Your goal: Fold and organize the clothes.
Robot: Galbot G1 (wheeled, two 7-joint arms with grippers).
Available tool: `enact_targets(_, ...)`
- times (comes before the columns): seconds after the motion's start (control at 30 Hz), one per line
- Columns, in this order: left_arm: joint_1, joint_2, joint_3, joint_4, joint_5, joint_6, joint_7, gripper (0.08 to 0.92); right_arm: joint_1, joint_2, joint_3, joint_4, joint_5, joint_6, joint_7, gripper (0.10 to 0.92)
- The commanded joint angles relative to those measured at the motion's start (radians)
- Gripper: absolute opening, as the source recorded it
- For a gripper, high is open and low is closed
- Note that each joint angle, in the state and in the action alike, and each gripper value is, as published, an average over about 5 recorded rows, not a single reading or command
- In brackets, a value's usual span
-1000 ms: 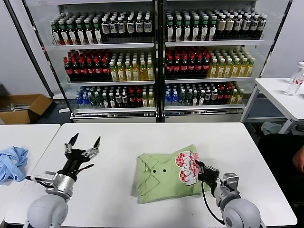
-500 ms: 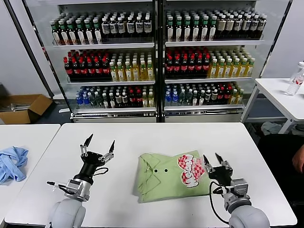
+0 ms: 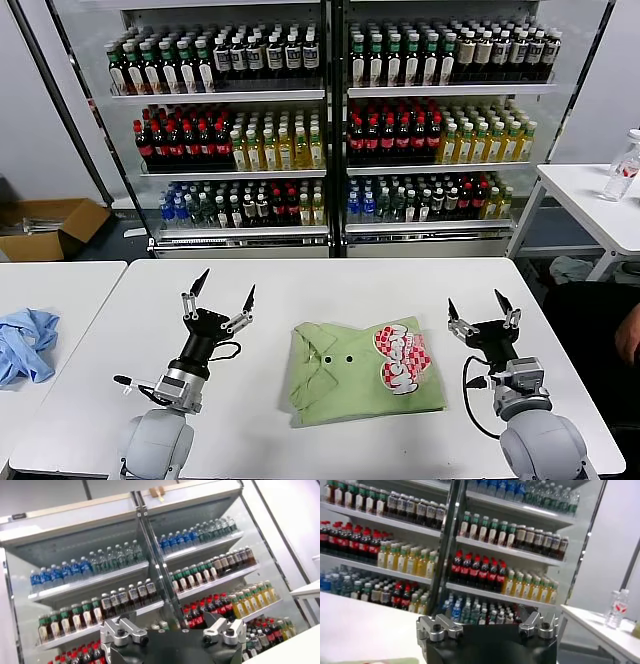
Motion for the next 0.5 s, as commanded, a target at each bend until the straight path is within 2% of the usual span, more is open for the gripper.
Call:
enact_targets(0.03,-0.017,-0.011,0.011,0.013,-0.057,0.076,-0.032,0.823,0.067,0.004,0.027,-0.092,-0.104,0.045,-0.05,0.822)
enact_targets(0.13,-0.019,0.007,0.015,0.015,-0.062,0.069,-0.037,0.823,0.072,0.017,0.038,-0.124,-0.164,0.08,-0.064,0.823)
enact_targets(0.37,-0.016,0.049,0.032,-0.018,-0.077,0.083,-0.05,0.823,0.029,0.014,0.104,-0.094,-0.158,0.104,-0.102,0.822)
enact_targets(0.5,-0.003,0.111,0.031,-0.04,-0.101,0.08,-0.073,0.823,0.06,0.036,0.104,-0.123,-0.169,0.102,-0.11,0.823)
